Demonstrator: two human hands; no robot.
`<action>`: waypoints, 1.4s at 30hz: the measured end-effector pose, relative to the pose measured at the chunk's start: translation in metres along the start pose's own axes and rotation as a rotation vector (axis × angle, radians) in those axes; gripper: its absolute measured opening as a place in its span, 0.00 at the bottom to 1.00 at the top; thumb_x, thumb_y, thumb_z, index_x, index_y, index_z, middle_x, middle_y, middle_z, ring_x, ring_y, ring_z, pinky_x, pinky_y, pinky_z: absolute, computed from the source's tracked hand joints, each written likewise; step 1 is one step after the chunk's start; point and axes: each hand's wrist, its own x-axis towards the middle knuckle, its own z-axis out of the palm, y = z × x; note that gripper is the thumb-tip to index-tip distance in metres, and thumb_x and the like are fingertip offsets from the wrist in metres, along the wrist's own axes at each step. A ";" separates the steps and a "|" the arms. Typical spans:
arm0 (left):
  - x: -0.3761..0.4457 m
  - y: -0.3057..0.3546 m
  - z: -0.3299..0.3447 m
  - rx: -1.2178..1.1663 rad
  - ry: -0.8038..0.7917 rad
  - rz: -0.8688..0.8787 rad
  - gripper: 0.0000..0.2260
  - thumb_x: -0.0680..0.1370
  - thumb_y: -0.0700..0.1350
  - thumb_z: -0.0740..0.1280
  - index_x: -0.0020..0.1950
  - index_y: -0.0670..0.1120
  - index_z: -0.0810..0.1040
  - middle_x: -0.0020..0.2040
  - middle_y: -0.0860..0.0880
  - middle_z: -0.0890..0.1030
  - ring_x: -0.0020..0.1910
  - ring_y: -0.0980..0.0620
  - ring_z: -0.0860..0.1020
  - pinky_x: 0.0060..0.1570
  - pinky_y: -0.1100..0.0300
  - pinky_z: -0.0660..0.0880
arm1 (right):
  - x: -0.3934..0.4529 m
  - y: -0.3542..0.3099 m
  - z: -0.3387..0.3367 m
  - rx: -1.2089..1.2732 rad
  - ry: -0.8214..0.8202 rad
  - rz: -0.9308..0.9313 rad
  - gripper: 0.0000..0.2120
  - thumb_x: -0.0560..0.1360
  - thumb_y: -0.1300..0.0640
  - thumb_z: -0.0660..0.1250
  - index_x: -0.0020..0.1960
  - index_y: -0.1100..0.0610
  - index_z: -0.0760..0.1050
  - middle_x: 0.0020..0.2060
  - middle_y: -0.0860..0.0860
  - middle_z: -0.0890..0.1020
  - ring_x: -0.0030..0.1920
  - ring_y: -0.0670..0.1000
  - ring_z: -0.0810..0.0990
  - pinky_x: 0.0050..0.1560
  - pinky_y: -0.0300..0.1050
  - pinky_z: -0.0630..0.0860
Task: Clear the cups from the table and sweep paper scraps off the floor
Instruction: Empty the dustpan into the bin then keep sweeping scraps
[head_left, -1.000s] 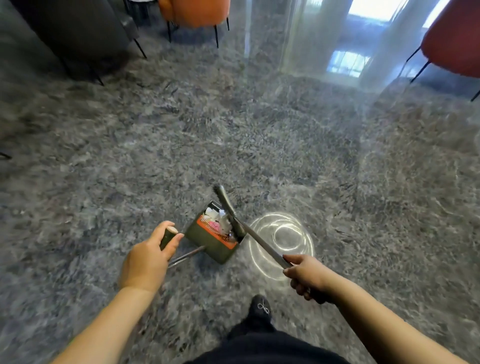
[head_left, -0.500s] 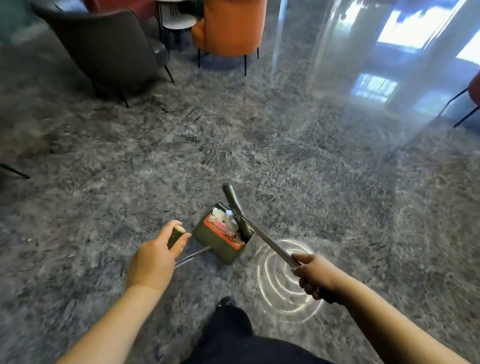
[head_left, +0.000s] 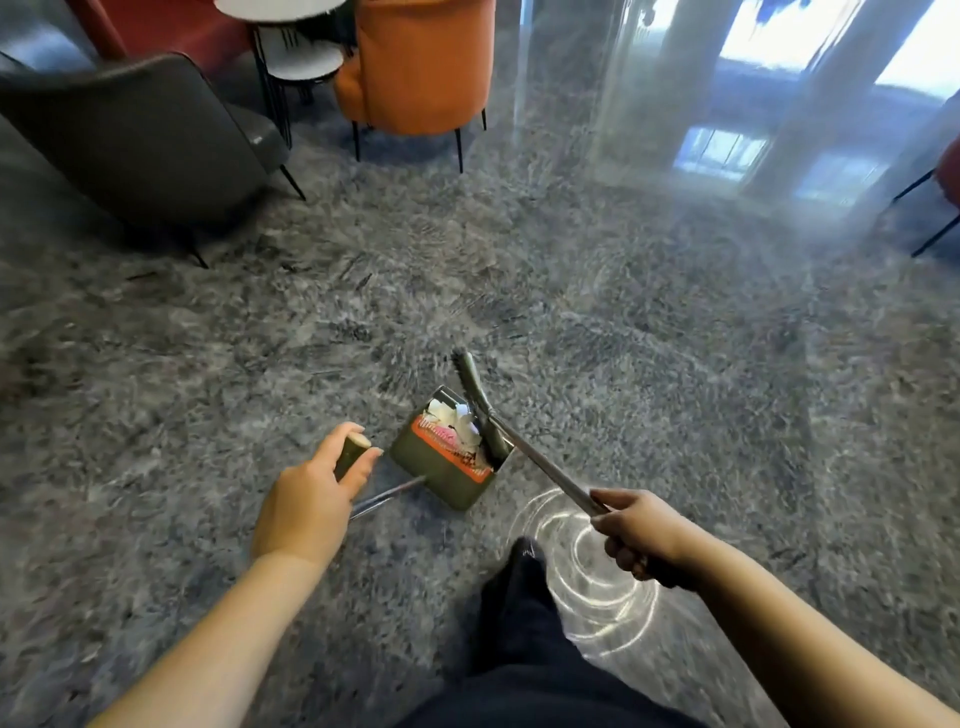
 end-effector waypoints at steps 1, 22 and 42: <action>0.024 0.007 0.006 0.003 0.009 0.003 0.21 0.75 0.66 0.55 0.63 0.59 0.73 0.31 0.49 0.77 0.30 0.48 0.75 0.27 0.56 0.69 | 0.017 -0.018 -0.013 0.003 -0.007 -0.001 0.16 0.78 0.63 0.60 0.57 0.43 0.69 0.26 0.52 0.69 0.22 0.47 0.64 0.23 0.37 0.59; 0.431 0.136 0.068 0.004 -0.050 0.069 0.13 0.78 0.61 0.62 0.60 0.60 0.74 0.30 0.55 0.73 0.29 0.51 0.72 0.27 0.59 0.65 | 0.261 -0.307 -0.168 0.067 0.029 0.040 0.12 0.78 0.63 0.59 0.54 0.47 0.72 0.22 0.50 0.69 0.19 0.46 0.64 0.20 0.34 0.59; 0.840 0.320 0.191 -0.097 -0.091 0.133 0.14 0.75 0.59 0.68 0.60 0.60 0.75 0.36 0.44 0.80 0.37 0.41 0.78 0.37 0.52 0.74 | 0.499 -0.556 -0.406 0.162 0.111 0.038 0.11 0.79 0.64 0.59 0.48 0.49 0.73 0.24 0.52 0.68 0.21 0.47 0.63 0.23 0.35 0.58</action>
